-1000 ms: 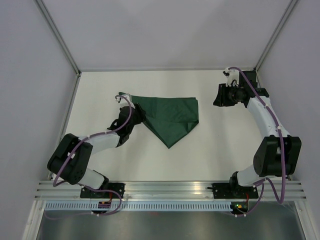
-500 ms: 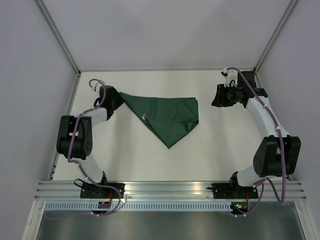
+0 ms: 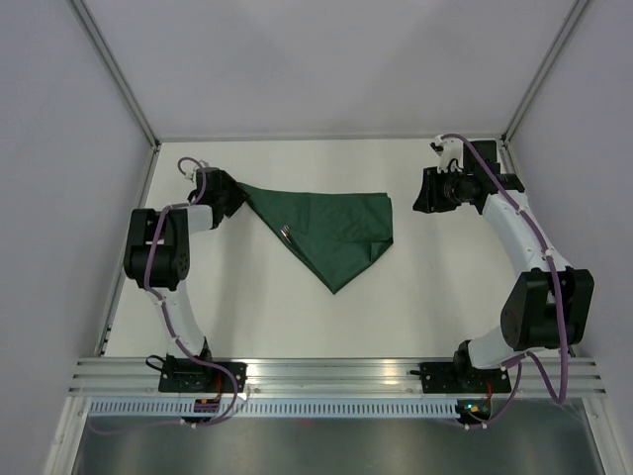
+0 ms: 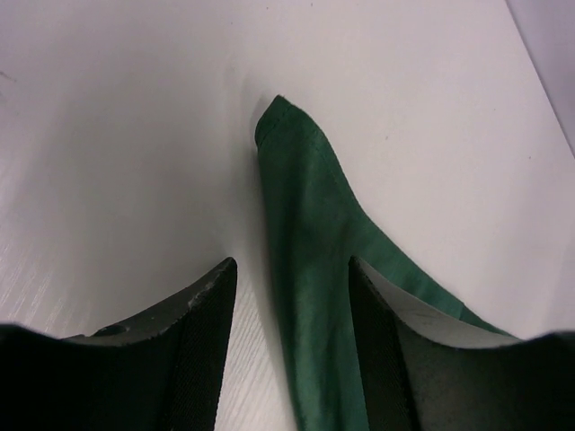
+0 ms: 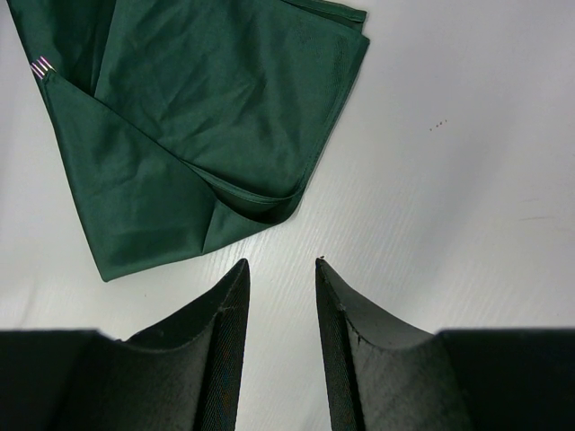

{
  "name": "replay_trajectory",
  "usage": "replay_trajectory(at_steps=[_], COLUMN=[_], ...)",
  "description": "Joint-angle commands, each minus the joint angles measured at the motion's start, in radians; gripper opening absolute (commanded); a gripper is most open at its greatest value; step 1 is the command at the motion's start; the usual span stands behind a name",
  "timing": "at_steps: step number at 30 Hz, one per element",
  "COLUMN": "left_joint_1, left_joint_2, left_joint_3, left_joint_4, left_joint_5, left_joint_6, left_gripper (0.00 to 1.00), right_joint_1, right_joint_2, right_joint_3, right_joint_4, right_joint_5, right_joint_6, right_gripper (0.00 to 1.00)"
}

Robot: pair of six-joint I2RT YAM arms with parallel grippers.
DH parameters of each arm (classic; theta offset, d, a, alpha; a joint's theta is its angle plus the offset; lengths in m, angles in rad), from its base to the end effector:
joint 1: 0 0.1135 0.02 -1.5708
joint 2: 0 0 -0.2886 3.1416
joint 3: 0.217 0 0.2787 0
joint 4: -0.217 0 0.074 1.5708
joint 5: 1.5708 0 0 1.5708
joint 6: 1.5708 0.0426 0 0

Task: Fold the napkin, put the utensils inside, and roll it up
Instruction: Fold the napkin

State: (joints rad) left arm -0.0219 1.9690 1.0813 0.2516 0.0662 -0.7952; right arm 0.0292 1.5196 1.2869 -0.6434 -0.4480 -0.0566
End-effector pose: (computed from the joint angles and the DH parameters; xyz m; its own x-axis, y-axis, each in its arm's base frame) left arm 0.4438 -0.0125 0.1371 -0.4694 -0.7023 -0.5351 -0.3715 0.7069 -0.6019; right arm 0.3552 0.0288 0.3110 -0.7495 -0.0729 -0.6580 -0.3464 0.8901 0.2960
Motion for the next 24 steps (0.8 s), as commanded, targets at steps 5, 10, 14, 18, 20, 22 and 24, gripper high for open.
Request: replay_trajectory(at_steps=[5, 10, 14, 18, 20, 22, 24], left_joint_1=[0.01, 0.01, 0.01, 0.01, 0.01, 0.01, 0.01], left_joint_2=[0.088, 0.111, 0.113, 0.1, 0.087, 0.068, 0.034], left_joint_3=[0.098, 0.138, 0.147, 0.137, 0.123, 0.082, 0.051], left_joint_4=[-0.069, -0.097, -0.081, -0.035, -0.009, 0.066, 0.16], left_joint_5=[-0.019, -0.034, -0.028, -0.005, 0.024, 0.059, 0.081], left_joint_6=[-0.081, -0.096, -0.088, -0.072, -0.053, -0.033, -0.018], left_gripper=[0.53, 0.38, 0.29, 0.17, 0.09, 0.02, 0.02], right_joint_1=[0.006, 0.009, 0.014, 0.018, 0.023, 0.028, 0.032], right_joint_2=[-0.003, -0.001, 0.004, 0.01, 0.011, 0.013, 0.014], right_joint_3=[-0.003, -0.003, -0.003, -0.003, -0.003, -0.003, -0.003], right_joint_4=[0.017, 0.019, 0.021, 0.022, 0.022, 0.022, 0.024], right_joint_5=[-0.009, -0.003, 0.002, 0.006, 0.008, 0.011, 0.014], right_joint_6=[-0.003, -0.003, -0.003, -0.005, -0.003, -0.005, -0.005], right_gripper=[0.41, 0.41, 0.4, 0.4, 0.39, 0.39, 0.39])
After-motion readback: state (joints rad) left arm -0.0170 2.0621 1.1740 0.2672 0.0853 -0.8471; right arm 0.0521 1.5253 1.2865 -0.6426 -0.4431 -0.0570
